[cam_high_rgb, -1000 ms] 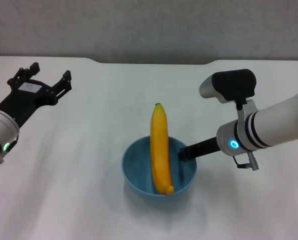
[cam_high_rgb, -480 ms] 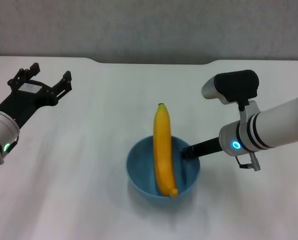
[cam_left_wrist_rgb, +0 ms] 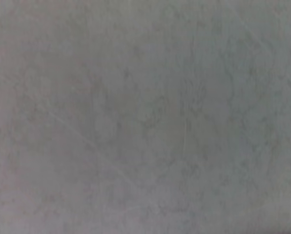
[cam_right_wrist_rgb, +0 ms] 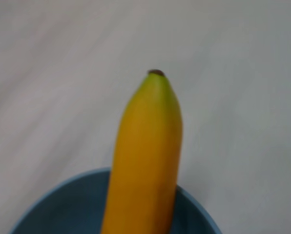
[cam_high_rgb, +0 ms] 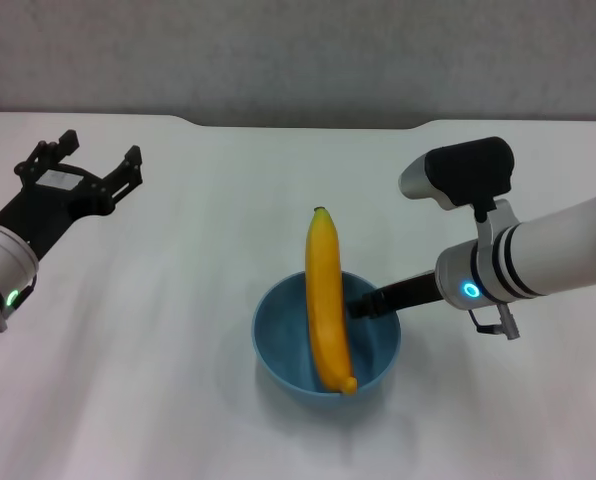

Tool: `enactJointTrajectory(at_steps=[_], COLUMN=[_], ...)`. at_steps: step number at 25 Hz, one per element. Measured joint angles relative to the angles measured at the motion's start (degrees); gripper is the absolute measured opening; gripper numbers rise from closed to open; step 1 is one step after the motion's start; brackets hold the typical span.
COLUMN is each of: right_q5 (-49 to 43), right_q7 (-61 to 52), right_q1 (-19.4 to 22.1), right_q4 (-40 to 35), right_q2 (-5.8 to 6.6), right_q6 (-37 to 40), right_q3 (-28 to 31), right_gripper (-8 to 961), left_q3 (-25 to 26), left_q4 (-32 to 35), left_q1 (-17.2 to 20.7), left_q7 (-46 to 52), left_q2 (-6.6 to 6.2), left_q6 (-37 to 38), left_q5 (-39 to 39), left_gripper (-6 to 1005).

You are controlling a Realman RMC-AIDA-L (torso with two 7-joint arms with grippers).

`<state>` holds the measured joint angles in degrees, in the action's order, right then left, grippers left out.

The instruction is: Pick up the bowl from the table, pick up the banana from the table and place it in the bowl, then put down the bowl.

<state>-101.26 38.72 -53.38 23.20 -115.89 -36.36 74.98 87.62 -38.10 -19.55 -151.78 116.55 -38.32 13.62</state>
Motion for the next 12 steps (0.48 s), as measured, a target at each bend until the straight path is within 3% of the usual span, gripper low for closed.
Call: enactJointTrajectory(at_steps=[2, 5, 10, 12], right_q5=[-0.24, -0.44, -1.18, -1.90], right_q7=[0.06, 0.11, 0.12, 0.13], right_q1=[1.15, 3.65, 5.67, 6.52], right_q4=[1.88, 5.55, 7.50, 8.23], right_q2=[0.10, 0.25, 0.34, 0.39], right_q6=[0.34, 1.22, 2.00, 2.57], right_q3=[-0.24, -0.82, -0.91, -1.04], right_gripper=[288, 536, 749, 776], left_q3=[0.00, 0.01, 0.36, 0.46], left_q4=[0.05, 0.09, 0.08, 0.04], left_q1=[0.23, 0.62, 1.23, 1.35], left_q7=[0.00, 0.00, 0.00, 0.00], left_q2=[-0.01, -0.02, -0.09, -0.12], left_q6=[0.00, 0.00, 0.00, 0.00], left_q5=[0.00, 0.00, 0.00, 0.00], left_gripper=[862, 862, 862, 861])
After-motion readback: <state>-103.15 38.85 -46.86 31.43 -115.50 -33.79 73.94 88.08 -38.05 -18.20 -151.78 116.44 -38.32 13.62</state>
